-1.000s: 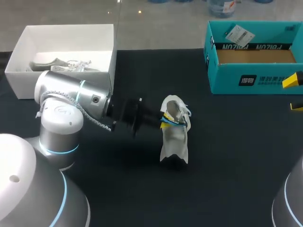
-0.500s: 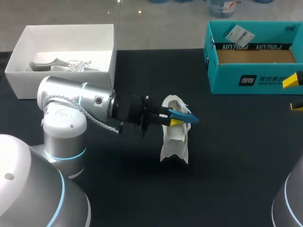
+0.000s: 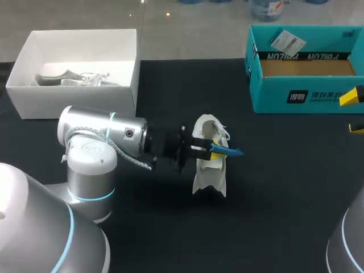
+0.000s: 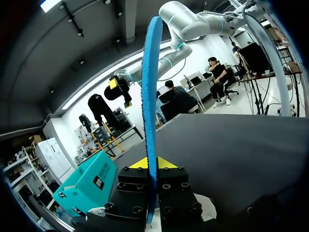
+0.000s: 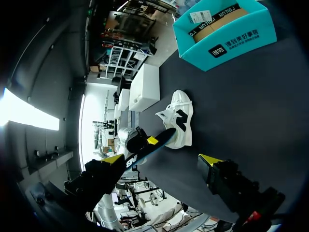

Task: Take the shoe out of the shoebox, open the shoe tongue, remove and reinsert the insole, then place the shoe into the shoebox

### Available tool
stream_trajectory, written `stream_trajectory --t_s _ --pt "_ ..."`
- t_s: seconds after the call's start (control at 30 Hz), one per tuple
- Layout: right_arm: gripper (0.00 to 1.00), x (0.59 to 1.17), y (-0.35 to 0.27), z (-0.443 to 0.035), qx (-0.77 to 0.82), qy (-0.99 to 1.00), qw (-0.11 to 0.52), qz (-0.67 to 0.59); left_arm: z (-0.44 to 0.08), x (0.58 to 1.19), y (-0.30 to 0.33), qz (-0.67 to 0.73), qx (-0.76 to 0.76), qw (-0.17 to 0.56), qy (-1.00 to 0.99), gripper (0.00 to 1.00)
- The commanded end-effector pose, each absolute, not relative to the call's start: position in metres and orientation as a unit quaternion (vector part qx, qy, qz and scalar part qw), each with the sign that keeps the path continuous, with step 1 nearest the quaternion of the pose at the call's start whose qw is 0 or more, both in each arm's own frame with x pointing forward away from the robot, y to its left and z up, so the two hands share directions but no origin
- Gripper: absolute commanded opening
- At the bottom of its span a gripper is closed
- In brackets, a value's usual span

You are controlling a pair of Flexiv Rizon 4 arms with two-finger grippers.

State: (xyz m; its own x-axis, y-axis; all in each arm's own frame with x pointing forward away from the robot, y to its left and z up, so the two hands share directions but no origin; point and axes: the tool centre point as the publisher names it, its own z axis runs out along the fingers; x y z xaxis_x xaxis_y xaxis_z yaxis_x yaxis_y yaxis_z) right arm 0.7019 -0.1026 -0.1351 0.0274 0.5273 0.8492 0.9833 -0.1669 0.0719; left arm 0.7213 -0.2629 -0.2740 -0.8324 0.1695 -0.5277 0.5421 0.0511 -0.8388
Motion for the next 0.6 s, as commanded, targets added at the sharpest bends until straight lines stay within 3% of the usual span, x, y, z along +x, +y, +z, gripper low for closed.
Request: stream_trajectory --t_s 0.03,0.6 --pt "1.0 0.701 -0.102 -0.135 -0.657 -0.576 0.289 -0.392 -0.281 0.723 -0.268 -0.641 0.257 0.15 0.708 0.0" --pt "1.0 0.701 -0.102 -0.135 -0.657 -0.576 0.289 -0.392 -0.259 0.727 -0.248 -0.642 0.248 0.167 0.707 0.0"
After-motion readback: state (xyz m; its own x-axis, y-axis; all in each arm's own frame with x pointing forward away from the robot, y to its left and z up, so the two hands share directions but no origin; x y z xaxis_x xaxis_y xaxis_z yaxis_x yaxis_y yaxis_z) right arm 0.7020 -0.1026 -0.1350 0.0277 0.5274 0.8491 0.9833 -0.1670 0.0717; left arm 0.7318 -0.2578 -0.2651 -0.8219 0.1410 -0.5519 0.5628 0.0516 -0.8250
